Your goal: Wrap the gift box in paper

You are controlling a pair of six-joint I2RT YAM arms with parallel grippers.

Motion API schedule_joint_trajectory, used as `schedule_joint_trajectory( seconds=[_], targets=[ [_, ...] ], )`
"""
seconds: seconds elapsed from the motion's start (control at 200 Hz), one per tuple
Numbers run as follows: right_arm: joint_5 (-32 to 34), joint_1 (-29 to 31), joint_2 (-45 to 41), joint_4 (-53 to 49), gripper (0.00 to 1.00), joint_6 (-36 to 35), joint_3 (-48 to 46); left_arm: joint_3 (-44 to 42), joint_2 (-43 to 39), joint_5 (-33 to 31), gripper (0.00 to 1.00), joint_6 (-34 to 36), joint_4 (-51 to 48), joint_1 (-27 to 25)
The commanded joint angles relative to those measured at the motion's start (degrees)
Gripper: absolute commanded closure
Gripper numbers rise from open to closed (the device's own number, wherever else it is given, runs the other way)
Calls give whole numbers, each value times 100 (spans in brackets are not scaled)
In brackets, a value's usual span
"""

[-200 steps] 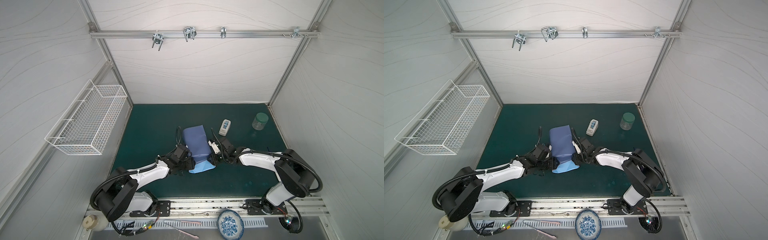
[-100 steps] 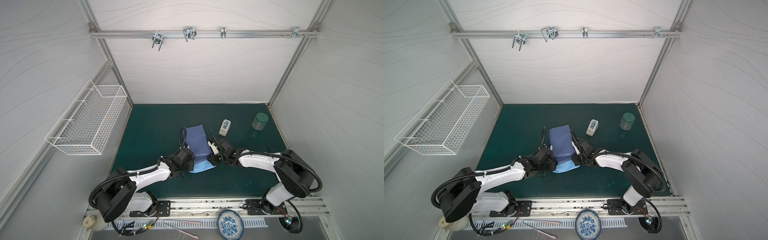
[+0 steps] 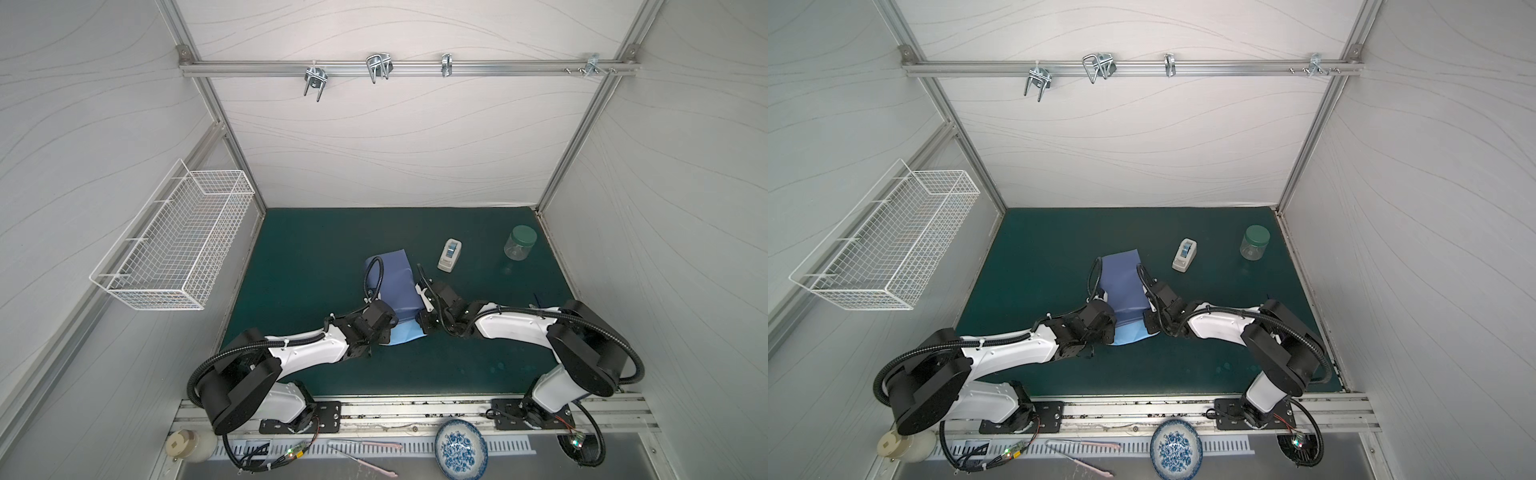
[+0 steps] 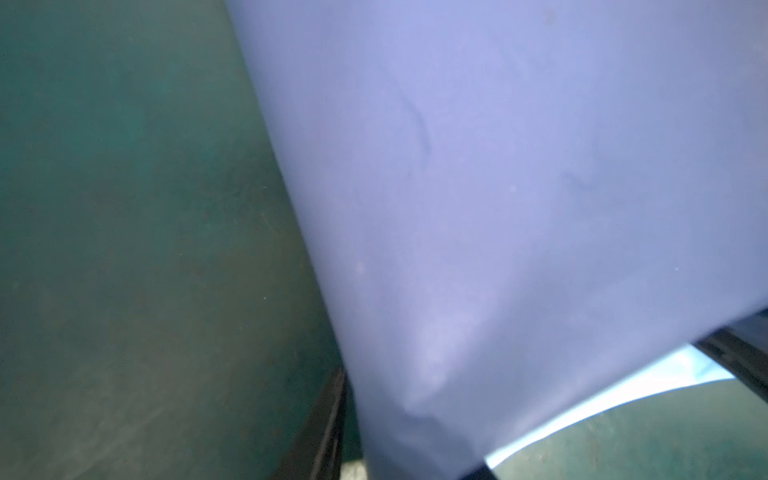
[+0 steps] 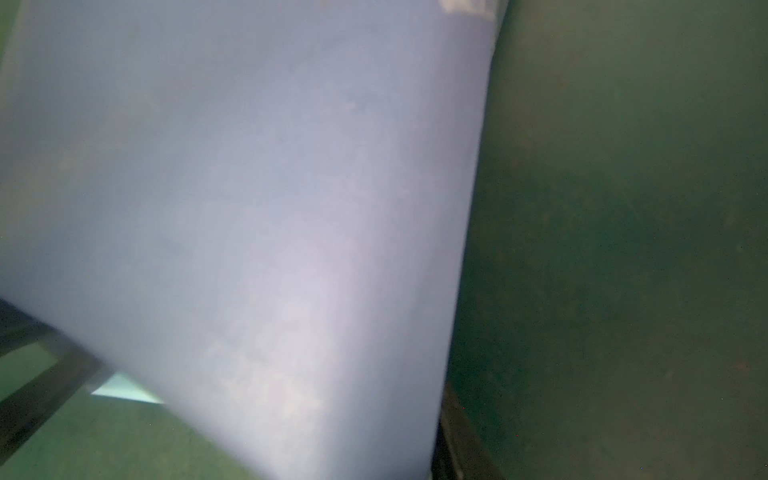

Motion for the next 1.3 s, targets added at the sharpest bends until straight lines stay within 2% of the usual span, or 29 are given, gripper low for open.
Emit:
schedule_joint_trajectory(
  seconds=[0.0,0.295,0.74,1.055,1.185,1.296],
  targets=[
    [208,61,64,126,74,128,-65,122,129,-238,71,-204,195,-46],
    [406,140,82,33,79,349,-30,125,214,-425,80,-534,112,-118],
    [786,280,205,-150,84,557,93,173,262,-580,95,-646,25,-180],
    [764,272,-227,-217,75,486,-165,212,170,-577,94,-628,-43,-183],
    [702,241,-100,-111,80,458,-116,228,170,-558,92,-629,-41,-183],
    [680,219,29,-82,86,441,-14,231,140,-485,87,-654,-62,-180]
  ],
)
